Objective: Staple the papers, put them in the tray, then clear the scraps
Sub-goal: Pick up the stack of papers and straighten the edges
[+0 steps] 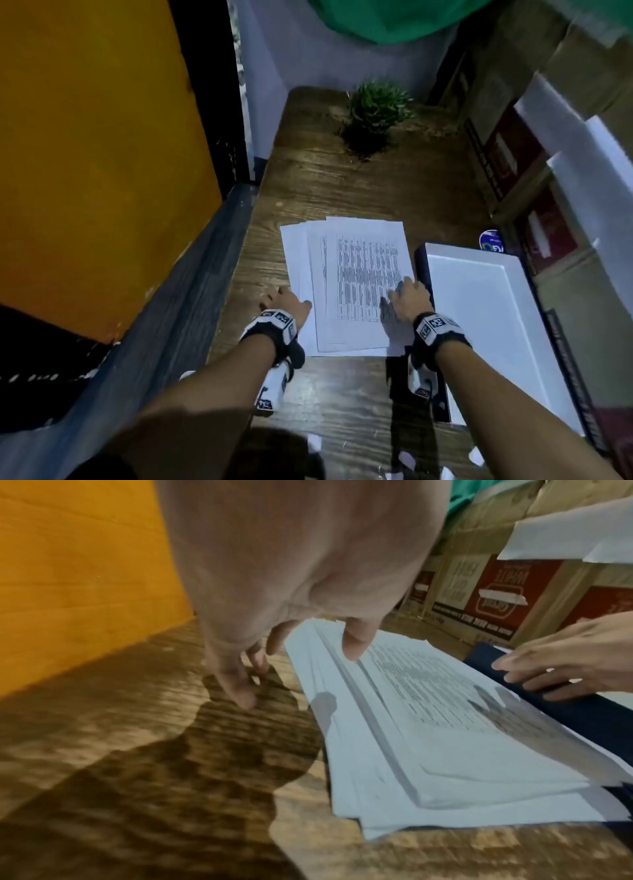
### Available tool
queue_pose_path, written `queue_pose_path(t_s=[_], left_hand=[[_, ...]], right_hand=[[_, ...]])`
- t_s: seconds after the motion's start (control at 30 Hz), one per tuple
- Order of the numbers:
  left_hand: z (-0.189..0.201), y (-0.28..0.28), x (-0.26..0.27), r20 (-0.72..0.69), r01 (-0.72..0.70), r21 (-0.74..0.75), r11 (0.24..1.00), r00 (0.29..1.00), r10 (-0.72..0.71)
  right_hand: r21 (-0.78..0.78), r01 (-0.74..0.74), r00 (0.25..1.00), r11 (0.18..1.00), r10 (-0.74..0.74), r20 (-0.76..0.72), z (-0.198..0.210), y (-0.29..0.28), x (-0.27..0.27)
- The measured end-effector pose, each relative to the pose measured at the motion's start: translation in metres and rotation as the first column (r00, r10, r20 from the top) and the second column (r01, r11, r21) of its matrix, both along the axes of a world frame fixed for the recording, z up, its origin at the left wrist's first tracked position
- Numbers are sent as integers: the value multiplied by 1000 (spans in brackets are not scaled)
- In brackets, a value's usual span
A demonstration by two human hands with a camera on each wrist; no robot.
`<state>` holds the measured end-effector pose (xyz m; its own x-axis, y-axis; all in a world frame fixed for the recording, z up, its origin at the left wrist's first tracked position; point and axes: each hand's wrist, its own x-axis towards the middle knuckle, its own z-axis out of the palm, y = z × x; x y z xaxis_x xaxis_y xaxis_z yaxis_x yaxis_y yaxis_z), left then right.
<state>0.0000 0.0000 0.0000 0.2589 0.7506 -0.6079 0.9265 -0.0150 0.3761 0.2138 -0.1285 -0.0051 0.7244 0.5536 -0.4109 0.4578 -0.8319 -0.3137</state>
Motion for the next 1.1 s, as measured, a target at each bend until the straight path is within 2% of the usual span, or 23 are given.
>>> queue_pose_path(t_s=[0.07,0.17,0.4,0.53,0.6,0.67,0.73,0.87,0.93,0.97,1.03,1.1], left_hand=[[3,-10,11,-71,5,33,999,997,-2],[0,-17,24,-19,-66,20,998,998,67],[6,-3,32,154,-264,-130,956,947,283],[11,4,24,224,-294,-277,915,906,359],[14,8,19,249,-268,-346,899,898,363],[19,11,13,318,-166,-365,916,902,290],[21,12,8,356,-94,-313,945,911,209],[35,11,-8,464,-55,-273,960,867,182],[43,12,-17,522,-84,-299,951,819,237],[49,11,-24,556,-97,-308,946,789,262],[66,12,-37,602,-96,-315,944,749,277],[87,10,-53,613,-71,-273,959,755,230]], right_hand=[[-103,66,997,992,-63,34,-10,2,-9],[-136,24,999,990,-18,46,-21,1,-37],[-10,30,999,1000,-29,28,-18,-3,-58],[132,245,970,961,-244,-21,-13,1,-54],[127,307,951,943,-299,-77,-11,5,-55],[89,292,950,952,-278,-139,-10,8,-58],[80,280,943,957,-259,-207,-10,8,-63],[107,274,931,956,-236,-277,4,-1,-65],[148,327,894,933,-255,-368,18,-1,-57],[206,372,852,905,-245,-462,27,-1,-53],[373,450,731,811,-96,-675,46,-3,-49],[480,513,622,712,78,-779,67,-4,-54]])
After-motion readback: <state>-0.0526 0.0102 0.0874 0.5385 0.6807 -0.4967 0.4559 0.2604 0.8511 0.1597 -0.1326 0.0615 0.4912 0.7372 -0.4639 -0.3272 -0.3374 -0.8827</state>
